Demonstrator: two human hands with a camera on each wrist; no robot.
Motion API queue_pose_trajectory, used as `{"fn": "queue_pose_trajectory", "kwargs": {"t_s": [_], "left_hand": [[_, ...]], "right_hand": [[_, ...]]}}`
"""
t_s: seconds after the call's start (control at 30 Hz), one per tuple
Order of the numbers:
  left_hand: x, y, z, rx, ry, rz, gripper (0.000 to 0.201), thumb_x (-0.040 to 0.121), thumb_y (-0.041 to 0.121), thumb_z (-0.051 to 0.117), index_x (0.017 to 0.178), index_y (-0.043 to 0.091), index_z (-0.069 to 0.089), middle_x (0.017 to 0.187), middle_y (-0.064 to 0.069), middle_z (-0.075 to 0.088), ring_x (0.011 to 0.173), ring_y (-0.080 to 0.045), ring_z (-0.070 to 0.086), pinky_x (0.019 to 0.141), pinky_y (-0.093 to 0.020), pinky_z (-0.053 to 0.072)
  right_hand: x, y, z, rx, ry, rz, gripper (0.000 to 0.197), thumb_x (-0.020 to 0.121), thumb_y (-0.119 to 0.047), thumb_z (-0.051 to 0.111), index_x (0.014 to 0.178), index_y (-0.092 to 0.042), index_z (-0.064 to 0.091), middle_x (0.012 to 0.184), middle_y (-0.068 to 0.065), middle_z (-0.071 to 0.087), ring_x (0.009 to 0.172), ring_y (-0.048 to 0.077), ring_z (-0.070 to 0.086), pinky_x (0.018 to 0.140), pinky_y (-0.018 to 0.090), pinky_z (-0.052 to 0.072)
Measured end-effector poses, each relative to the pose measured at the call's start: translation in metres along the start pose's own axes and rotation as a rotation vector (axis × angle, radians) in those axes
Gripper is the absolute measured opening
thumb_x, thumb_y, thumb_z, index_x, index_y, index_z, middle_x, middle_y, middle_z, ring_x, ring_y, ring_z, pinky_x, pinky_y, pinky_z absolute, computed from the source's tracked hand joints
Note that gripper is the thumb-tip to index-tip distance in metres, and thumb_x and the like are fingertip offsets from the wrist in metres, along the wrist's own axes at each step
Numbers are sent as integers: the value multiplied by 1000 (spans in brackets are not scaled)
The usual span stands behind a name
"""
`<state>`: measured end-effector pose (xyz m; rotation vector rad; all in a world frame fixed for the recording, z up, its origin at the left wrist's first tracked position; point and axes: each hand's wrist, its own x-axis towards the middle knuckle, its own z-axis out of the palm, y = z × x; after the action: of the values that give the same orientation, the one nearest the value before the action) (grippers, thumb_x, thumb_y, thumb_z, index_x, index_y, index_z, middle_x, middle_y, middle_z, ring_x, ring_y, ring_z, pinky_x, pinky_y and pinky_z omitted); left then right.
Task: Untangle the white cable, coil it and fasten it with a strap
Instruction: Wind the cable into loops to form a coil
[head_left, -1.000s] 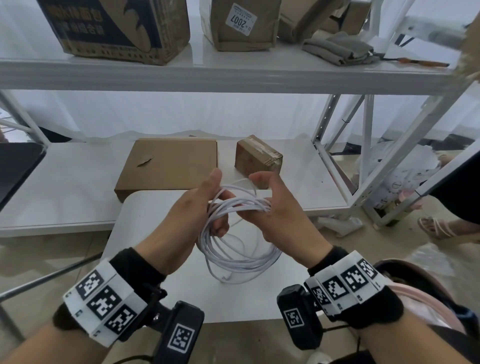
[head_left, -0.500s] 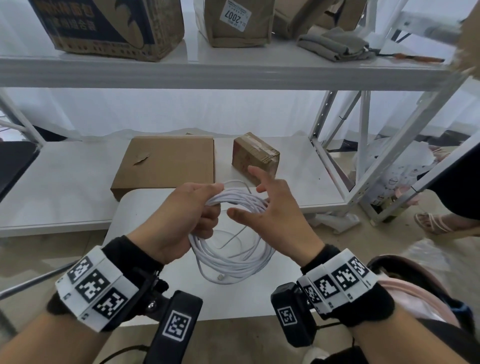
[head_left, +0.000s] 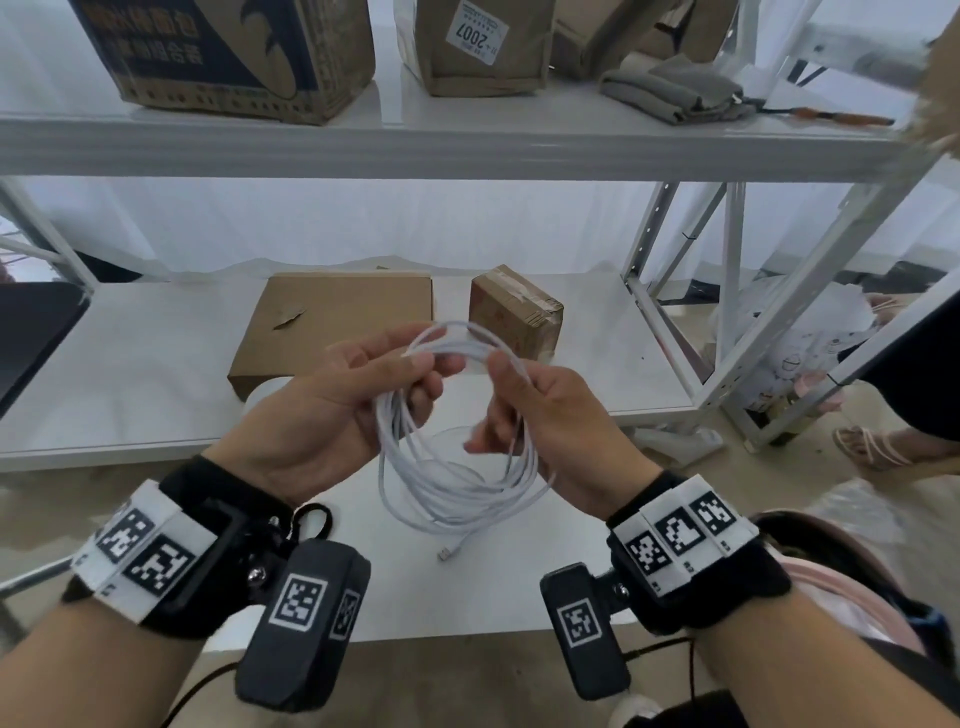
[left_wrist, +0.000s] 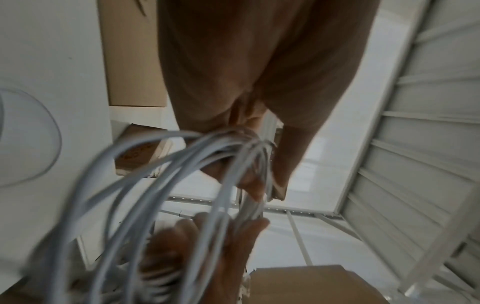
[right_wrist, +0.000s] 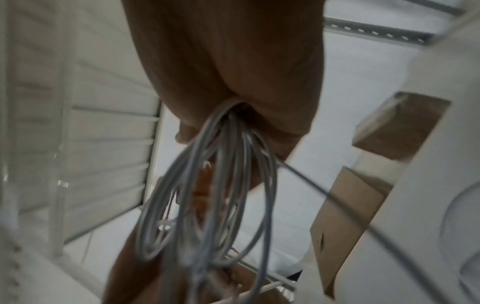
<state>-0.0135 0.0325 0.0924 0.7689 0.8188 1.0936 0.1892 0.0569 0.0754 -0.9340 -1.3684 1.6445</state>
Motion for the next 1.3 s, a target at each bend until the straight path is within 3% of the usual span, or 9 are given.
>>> {"fn": "queue_pose_trajectory", "kwargs": {"t_s": [0.1, 0.2, 0.37, 0.53, 0.73, 0.93, 1.03, 1.17, 1.3], "left_hand": [[-3, -5, -1, -36, 4, 6, 68, 62, 30, 93, 123, 11, 71, 118, -13, 71, 102, -22, 69, 100, -41, 51], [-7, -16, 9, -243, 2, -71, 53, 79, 40, 79, 121, 10, 68, 113, -12, 70, 105, -26, 66, 104, -46, 49], [-5, -45, 47, -293, 301, 61, 40, 97, 46, 53, 107, 9, 64, 80, -7, 63, 75, -21, 66, 76, -36, 57], [2, -46, 48, -77, 546, 271, 42, 104, 46, 41, 107, 10, 62, 67, 0, 60, 59, -12, 58, 59, -27, 53], [-3, -43, 45, -94, 403, 289, 47, 86, 44, 62, 120, 12, 65, 94, -8, 71, 85, -22, 74, 72, -30, 60], [0, -31, 41, -60, 290, 299, 10, 101, 9, 50, 99, 9, 60, 77, -1, 55, 47, -5, 31, 41, -14, 30], [0, -19, 35, -208, 236, 179, 21, 103, 25, 46, 85, 18, 56, 65, 5, 34, 46, -4, 20, 37, -14, 17], [2, -20, 32, -297, 290, 84, 36, 100, 52, 47, 79, 23, 48, 57, 8, 21, 42, -4, 17, 35, -16, 14], [3, -25, 31, -203, 359, 121, 29, 101, 41, 51, 83, 21, 61, 56, 8, 21, 42, -5, 17, 33, -16, 17]], "right_hand": [[0, -6, 2, 310, 48, 27, 33, 89, -42, 59, 75, -13, 51, 52, 0, 29, 39, 10, 31, 40, 24, 39], [5, -8, -2, 542, 168, 17, 35, 90, -40, 60, 66, -16, 52, 55, -2, 21, 39, 7, 22, 36, 19, 26], [6, 0, 3, 585, 305, 26, 35, 97, -39, 55, 76, -13, 47, 58, 0, 20, 43, 9, 22, 38, 20, 27], [-3, 5, 19, 473, 189, 90, 34, 101, -40, 49, 102, -7, 57, 58, 1, 22, 46, 11, 25, 44, 23, 36], [-3, 5, 23, 472, 223, 99, 36, 99, -42, 51, 92, -6, 55, 57, 0, 25, 47, 11, 25, 43, 22, 33], [1, 4, 11, 732, 123, 207, 27, 101, -30, 51, 89, -7, 59, 58, -2, 41, 49, 10, 39, 49, 21, 45], [0, 1, 6, 877, -65, 258, 26, 98, -32, 49, 102, -8, 59, 54, -5, 38, 45, 6, 37, 49, 19, 39], [0, -5, 3, 822, -195, 280, 69, 90, -66, 43, 112, -5, 66, 49, -3, 30, 43, 9, 29, 48, 22, 30], [1, -7, 1, 706, -174, 285, 54, 104, -45, 34, 106, -4, 68, 49, 0, 34, 43, 11, 32, 48, 25, 38]]}}
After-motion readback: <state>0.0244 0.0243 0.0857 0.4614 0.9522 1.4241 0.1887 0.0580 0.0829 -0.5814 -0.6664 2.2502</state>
